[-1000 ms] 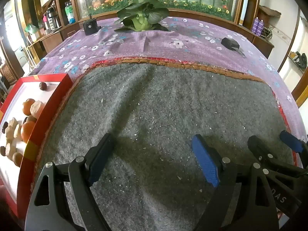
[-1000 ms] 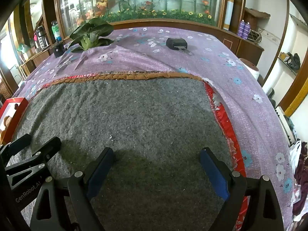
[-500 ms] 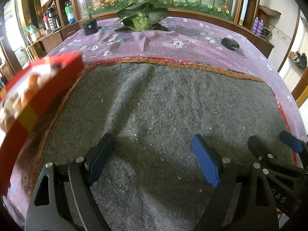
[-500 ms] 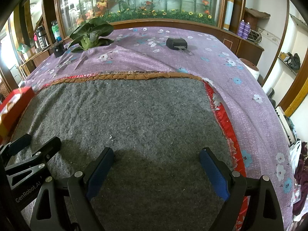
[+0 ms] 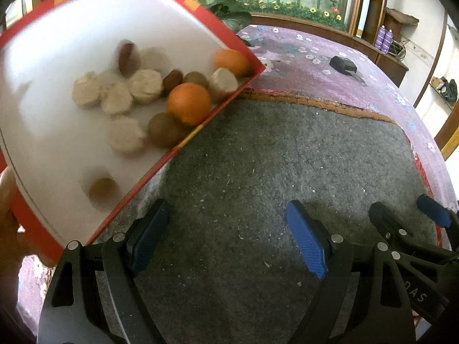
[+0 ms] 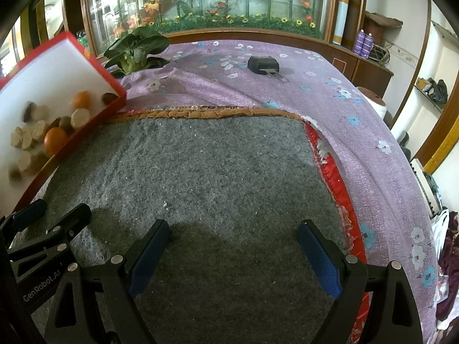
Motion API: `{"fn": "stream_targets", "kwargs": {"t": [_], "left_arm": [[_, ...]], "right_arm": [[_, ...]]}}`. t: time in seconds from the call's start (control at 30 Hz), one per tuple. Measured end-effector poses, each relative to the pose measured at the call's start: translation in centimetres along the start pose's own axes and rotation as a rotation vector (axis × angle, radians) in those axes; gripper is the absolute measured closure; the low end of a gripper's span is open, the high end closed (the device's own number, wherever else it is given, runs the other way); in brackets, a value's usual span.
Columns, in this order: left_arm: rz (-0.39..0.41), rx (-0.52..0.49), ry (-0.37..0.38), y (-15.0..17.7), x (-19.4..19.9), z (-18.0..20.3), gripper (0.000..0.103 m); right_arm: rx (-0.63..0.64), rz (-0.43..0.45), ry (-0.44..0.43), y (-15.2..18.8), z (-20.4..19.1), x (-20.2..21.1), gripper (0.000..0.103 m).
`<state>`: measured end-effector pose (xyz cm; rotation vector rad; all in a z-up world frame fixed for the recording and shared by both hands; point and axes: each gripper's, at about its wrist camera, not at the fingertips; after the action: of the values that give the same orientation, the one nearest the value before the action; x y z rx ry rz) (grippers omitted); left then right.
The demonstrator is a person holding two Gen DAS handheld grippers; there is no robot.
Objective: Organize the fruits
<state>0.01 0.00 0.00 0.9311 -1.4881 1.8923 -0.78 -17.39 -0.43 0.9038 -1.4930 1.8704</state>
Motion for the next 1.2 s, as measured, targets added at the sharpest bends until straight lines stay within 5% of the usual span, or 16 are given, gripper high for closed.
{"fn": "stream_targets", "kwargs": {"t": [1.2], "left_arm": [[-0.001, 0.000, 0.000, -0.04, -0.01, 0.00, 0.018]], "right_arm": [[0.000, 0.000, 0.000, 0.07, -0.02, -0.01, 0.012]]}}
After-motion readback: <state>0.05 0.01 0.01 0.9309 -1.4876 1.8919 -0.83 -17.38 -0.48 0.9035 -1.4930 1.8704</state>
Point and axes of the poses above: each gripper's, at about its wrist camera, not at the fingertips, and x roughly against the way its jaws point, z to its right, y to its underside, and after that the axes turned 14 degrees about x, right-handed
